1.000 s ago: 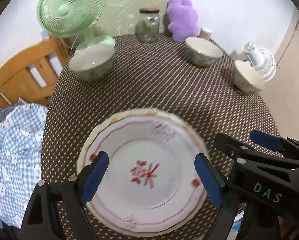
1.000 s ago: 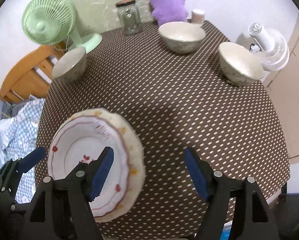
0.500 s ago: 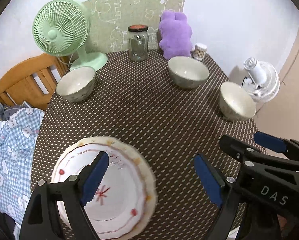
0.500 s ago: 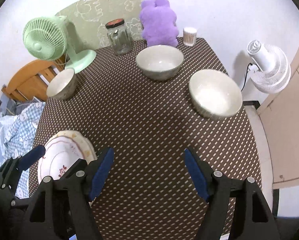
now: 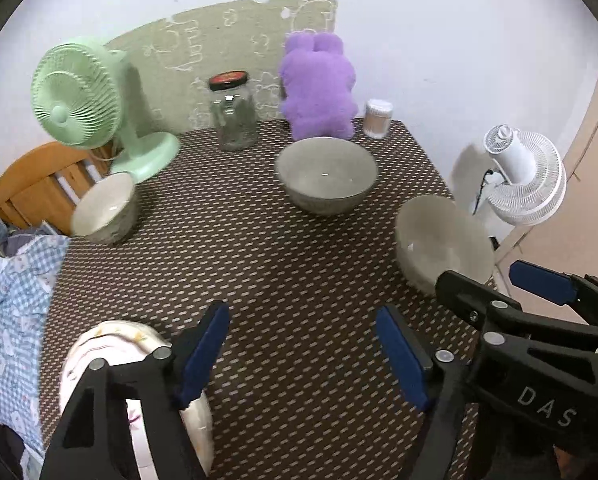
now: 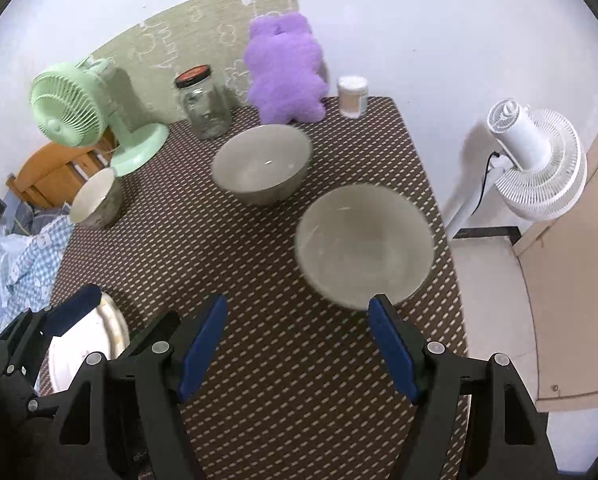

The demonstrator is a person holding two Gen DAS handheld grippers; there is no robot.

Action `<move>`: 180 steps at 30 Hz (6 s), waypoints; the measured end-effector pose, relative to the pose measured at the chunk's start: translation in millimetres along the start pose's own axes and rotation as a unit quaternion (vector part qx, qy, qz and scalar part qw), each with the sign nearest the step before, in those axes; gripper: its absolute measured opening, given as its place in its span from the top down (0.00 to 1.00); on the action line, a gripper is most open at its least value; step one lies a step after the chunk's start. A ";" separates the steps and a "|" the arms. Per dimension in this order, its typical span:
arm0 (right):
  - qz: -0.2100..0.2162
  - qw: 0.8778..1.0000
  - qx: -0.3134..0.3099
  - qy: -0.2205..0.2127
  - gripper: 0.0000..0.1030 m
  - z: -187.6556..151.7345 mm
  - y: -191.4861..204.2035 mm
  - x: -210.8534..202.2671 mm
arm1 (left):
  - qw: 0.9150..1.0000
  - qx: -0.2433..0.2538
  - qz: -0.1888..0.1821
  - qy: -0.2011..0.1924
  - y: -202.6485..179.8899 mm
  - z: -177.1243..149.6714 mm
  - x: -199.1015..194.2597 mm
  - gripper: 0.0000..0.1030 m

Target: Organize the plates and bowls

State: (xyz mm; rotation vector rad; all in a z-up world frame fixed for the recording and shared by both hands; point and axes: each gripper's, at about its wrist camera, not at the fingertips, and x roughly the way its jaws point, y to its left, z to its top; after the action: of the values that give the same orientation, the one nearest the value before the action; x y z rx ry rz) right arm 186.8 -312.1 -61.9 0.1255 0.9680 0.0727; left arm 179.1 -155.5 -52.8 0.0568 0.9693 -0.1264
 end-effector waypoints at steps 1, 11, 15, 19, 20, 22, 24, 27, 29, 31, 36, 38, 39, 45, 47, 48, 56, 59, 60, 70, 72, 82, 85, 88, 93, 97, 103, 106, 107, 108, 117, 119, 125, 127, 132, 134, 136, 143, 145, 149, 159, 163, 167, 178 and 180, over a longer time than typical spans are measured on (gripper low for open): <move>-0.002 1.000 -0.001 -0.001 0.26 3.2 -5.5 1.6 | 1.000 -0.002 -0.003 0.002 -5.3 3.0 3.3 0.28; -0.011 1.000 0.023 0.003 0.26 35.9 -58.1 30.0 | 1.000 0.000 -0.005 0.008 -53.3 35.4 40.1 0.39; -0.016 1.000 0.018 -0.002 0.26 45.9 -71.3 40.7 | 1.000 -0.004 -0.006 0.014 -66.2 44.4 57.2 0.45; -0.021 1.000 0.020 0.003 0.33 51.8 -82.0 56.7 | 1.000 -0.002 -0.007 0.026 -76.0 50.8 76.9 0.53; -0.021 1.000 0.022 0.007 0.35 52.9 -85.0 62.4 | 1.000 -0.001 -0.006 0.031 -78.2 50.8 83.5 0.56; -0.021 0.999 0.025 0.015 0.37 53.7 -88.6 71.8 | 0.999 -0.005 -0.008 0.041 -79.9 51.7 92.7 0.57; -0.022 0.999 0.028 0.020 0.38 53.6 -91.7 78.6 | 0.998 -0.012 -0.011 0.053 -81.5 50.9 102.6 0.61; -0.015 0.999 0.034 0.032 0.47 52.5 -96.9 89.8 | 0.998 -0.009 -0.008 0.059 -85.6 49.8 111.0 0.64; -0.012 0.999 0.036 0.038 0.51 52.4 -99.7 95.9 | 0.998 -0.011 -0.012 0.068 -88.8 49.6 118.4 0.68; -0.010 0.998 0.037 0.043 0.58 52.5 -101.0 101.2 | 0.997 -0.012 -0.013 0.073 -91.2 49.2 123.4 0.71; -0.012 0.998 0.039 0.052 0.68 52.2 -105.5 112.2 | 0.997 -0.010 -0.007 0.081 -95.0 48.2 131.7 0.75; -0.013 0.998 0.040 0.054 0.71 52.0 -107.1 114.8 | 0.997 -0.009 -0.004 0.083 -97.0 48.7 135.2 0.75; -0.012 0.998 0.040 0.055 0.72 52.1 -108.0 116.0 | 0.996 -0.009 -0.003 0.083 -96.9 48.9 136.4 0.75; -0.020 0.997 0.036 0.062 0.73 51.8 -107.4 124.1 | 0.996 0.001 0.009 0.089 -99.9 49.2 142.4 0.77; -0.022 0.997 0.039 0.064 0.73 51.7 -107.1 123.4 | 0.996 -0.002 0.009 0.093 -99.9 48.8 143.0 0.77; -0.023 0.997 0.040 0.066 0.74 51.5 -107.1 122.7 | 0.996 -0.002 0.009 0.094 -99.5 48.6 143.0 0.77; -0.026 0.996 0.044 0.075 0.74 42.8 -102.2 114.5 | 0.995 0.018 0.013 0.101 -96.6 41.2 133.1 0.77; -0.027 0.996 0.046 0.077 0.74 38.4 -97.4 109.3 | 0.994 0.015 0.009 0.104 -91.1 37.2 126.3 0.77; -0.028 0.996 0.046 0.077 0.74 36.7 -95.2 106.9 | 0.994 0.015 0.008 0.104 -89.8 36.1 124.4 0.77; -0.038 0.996 0.044 0.068 0.74 22.2 -64.0 78.6 | 0.995 0.013 -0.010 0.097 -64.1 21.7 94.4 0.77; -0.038 0.996 0.045 0.066 0.74 19.6 -57.2 72.6 | 0.995 0.012 -0.014 0.095 -56.0 18.6 87.5 0.77; -0.034 0.997 0.045 0.060 0.74 -0.3 -10.7 49.7 | 0.996 -0.003 -0.019 0.088 -8.0 -5.3 53.4 0.77; -0.034 0.996 0.046 0.062 0.74 -9.2 3.5 44.5 | 0.996 -0.003 -0.021 0.089 2.6 -13.1 49.4 0.77; -0.034 0.996 0.044 0.065 0.74 -18.8 18.9 40.2 | 0.996 -0.008 -0.022 0.091 13.7 -22.5 43.2 0.77; -0.036 0.996 0.033 0.068 0.74 -34.5 39.7 36.9 | 0.995 -0.016 -0.015 0.092 29.0 -40.7 33.9 0.77; -0.034 0.996 0.032 0.077 0.74 -49.0 51.7 38.1 | 0.995 -0.020 -0.016 0.101 40.4 -55.8 31.9 0.77; -0.038 0.994 0.033 0.093 0.74 -69.7 64.1 42.8 | 0.992 -0.022 -0.025 0.118 51.5 -76.7 33.0 0.77; -0.037 0.994 0.039 0.100 0.74 -78.9 67.6 45.2 | 0.992 -0.017 -0.028 0.124 55.0 -84.6 32.7 0.77; -0.038 0.993 0.041 0.101 0.74 -81.0 68.3 45.5 | 0.991 -0.015 -0.029 0.126 55.9 -86.6 32.6 0.77; -0.038 0.993 0.041 0.102 0.74 -82.8 69.0 45.8 | 0.991 -0.014 -0.030 0.128 56.2 -88.1 32.8 0.77; -0.047 0.991 0.050 0.117 0.74 -99.0 73.7 51.9 | 0.990 0.001 -0.034 0.139 54.5 -100.8 36.4 0.77; -0.049 0.991 0.053 0.117 0.74 -99.4 73.4 52.0 | 0.990 0.000 -0.038 0.139 54.7 -100.7 36.5 0.77; -0.042 0.990 0.056 0.119 0.74 -98.5 72.4 52.1 | 0.989 0.005 -0.028 0.144 53.1 -98.2 38.5 0.69; -0.039 0.991 0.051 0.119 0.74 -98.6 72.5 51.8 | 0.989 0.007 -0.023 0.145 53.2 -97.2 38.7 0.67; -0.038 0.990 0.058 0.126 0.69 -95.6 69.3 52.0 | 0.990 0.007 -0.021 0.142 57.5 -93.9 34.7 0.62; -0.037 0.991 0.056 0.119 0.60 -92.5 68.2 48.1 | 0.990 0.000 -0.026 0.138 60.3 -91.3 31.3 0.62; -0.035 0.991 0.054 0.114 0.47 -89.2 69.4 43.3 | 0.991 -0.004 -0.026 0.134 62.1 -88.5 28.1 0.58; -0.039 0.994 0.057 0.084 0.34 -73.8 72.1 19.0 | 0.994 -0.011 -0.034 0.105 74.8 -72.5 8.0 0.44; -0.042 0.995 0.056 0.075 0.32 -70.3 73.0 11.9 | 0.994 -0.011 -0.040 0.101 77.3 -69.2 4.1 0.41; -0.049 0.996 0.053 0.058 0.31 -63.2 76.7 -3.3 | 0.995 -0.006 -0.046 0.086 81.5 -63.5 -6.4 0.32; -0.055 0.997 0.059 0.018 0.24 -42.8 80.7 -28.2 | 0.997 0.005 -0.057 0.050 89.2 -39.4 -27.1 0.24; -0.052 0.997 0.062 0.007 0.24 -34.3 77.3 -31.7 | 0.998 0.006 -0.048 0.037 86.5 -28.3 -30.8 0.23; -0.044 0.997 0.063 -0.003 0.24 -21.9 69.2 -32.0 | 0.999 0.001 -0.036 0.026 78.4 -13.0 -30.1 0.23; -0.020 0.999 0.022 -0.024 0.24 23.4 39.7 -20.0 | 0.999 -0.029 -0.002 0.017 53.1 23.8 -11.6 0.25; -0.017 0.999 0.008 -0.029 0.24 32.9 34.8 -17.3 | 0.999 -0.035 0.005 0.015 48.0 30.3 -7.2 0.25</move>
State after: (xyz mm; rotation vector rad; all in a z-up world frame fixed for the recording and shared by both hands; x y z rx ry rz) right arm 204.0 -282.1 -24.6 0.1249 0.9118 0.0293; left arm 206.2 -110.5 -30.1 -0.0016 1.0023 -0.0821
